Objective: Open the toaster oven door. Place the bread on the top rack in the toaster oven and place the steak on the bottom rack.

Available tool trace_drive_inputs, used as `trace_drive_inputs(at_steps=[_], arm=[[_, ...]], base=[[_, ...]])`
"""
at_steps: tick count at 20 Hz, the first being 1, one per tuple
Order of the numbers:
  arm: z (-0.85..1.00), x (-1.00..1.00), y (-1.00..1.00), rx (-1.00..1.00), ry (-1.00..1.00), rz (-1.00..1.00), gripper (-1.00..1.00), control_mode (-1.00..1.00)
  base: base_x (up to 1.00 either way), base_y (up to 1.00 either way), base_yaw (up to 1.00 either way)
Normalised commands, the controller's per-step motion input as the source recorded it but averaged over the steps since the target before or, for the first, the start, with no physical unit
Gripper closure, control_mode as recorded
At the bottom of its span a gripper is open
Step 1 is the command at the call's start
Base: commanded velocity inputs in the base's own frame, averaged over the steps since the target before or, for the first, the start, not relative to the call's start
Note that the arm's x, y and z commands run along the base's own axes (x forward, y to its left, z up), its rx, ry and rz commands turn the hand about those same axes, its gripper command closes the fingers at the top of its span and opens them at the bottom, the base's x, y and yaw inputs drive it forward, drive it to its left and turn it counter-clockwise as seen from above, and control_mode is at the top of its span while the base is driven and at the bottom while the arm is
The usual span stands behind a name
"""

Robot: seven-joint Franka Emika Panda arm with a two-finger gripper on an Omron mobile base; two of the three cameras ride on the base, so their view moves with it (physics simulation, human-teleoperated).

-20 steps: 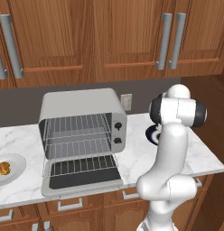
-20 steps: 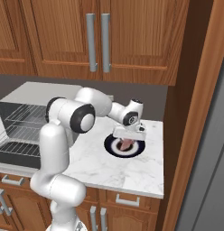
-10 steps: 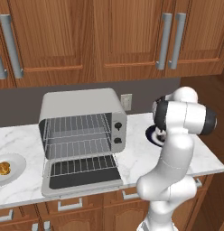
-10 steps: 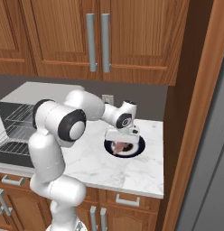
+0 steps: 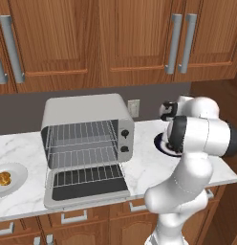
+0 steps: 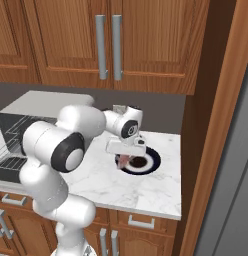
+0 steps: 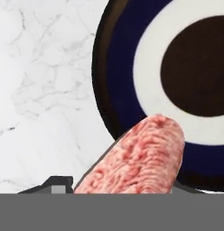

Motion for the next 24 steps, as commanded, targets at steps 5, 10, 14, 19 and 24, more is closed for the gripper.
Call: trace_drive_inputs(at_steps=[5, 10, 14, 19, 24], arm=[[0.34, -0.30, 0.42, 0.00, 0.01, 0.07, 1.00, -1.00], [0.22, -0.40, 0.45, 0.00, -0.09, 0.00, 1.00, -1.00], [0.15, -0.43, 0.48, 0.00, -0.25, 0.00, 1.00, -1.00], [0.17, -0.37, 0.52, 0.00, -0.13, 0.00, 1.00, -1.00], [0.12, -0.30, 0.58, -0.01, -0.10, 0.00, 1.00, -1.00]], base=[[0.00, 0.00, 0.00], [0.00, 0.00, 0.00], [0.00, 0.00, 0.00], [0.00, 0.00, 0.00], [0.00, 0.00, 0.00]])
